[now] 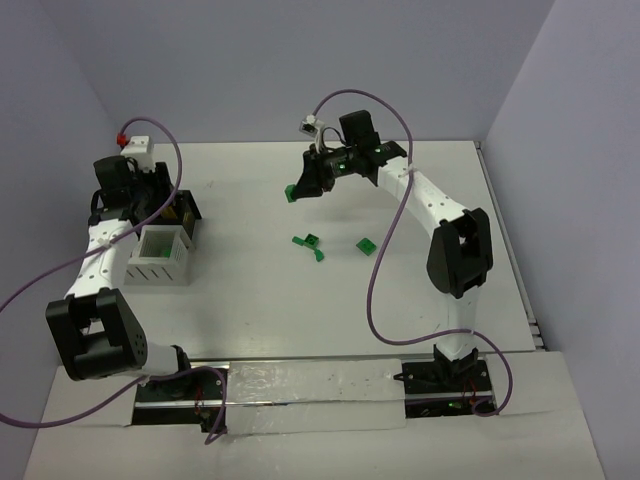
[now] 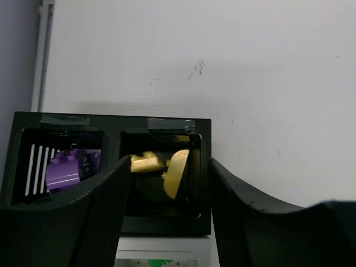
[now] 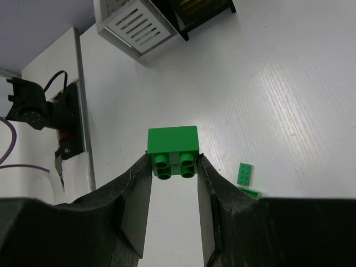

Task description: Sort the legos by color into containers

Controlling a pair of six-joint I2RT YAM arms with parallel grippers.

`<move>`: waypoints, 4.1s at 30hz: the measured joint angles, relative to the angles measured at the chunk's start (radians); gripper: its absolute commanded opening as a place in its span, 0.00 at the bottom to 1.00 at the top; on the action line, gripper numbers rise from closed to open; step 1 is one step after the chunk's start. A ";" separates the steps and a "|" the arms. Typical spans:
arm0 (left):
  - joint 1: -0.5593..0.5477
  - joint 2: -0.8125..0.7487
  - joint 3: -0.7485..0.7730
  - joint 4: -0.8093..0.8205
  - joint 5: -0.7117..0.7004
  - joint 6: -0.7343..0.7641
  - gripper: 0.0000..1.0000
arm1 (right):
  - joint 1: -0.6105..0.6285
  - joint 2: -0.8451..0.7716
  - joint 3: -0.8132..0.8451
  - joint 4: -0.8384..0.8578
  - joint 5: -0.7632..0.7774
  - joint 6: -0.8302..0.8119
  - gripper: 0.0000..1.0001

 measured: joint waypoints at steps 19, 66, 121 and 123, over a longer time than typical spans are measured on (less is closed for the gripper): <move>-0.058 -0.109 0.094 -0.078 0.798 -0.095 0.70 | 0.081 0.027 -0.009 0.469 -0.109 0.467 0.00; -0.349 -0.273 0.055 -0.287 0.763 0.771 0.17 | 0.165 0.064 -0.091 0.802 -0.291 0.935 0.20; 0.068 -0.166 -0.081 -0.466 -0.009 0.110 0.36 | -0.245 -0.531 -0.617 0.015 0.446 -0.090 1.00; 0.068 -0.167 -0.081 -0.462 -0.016 0.111 0.45 | -0.245 -0.537 -0.617 0.029 0.446 -0.086 1.00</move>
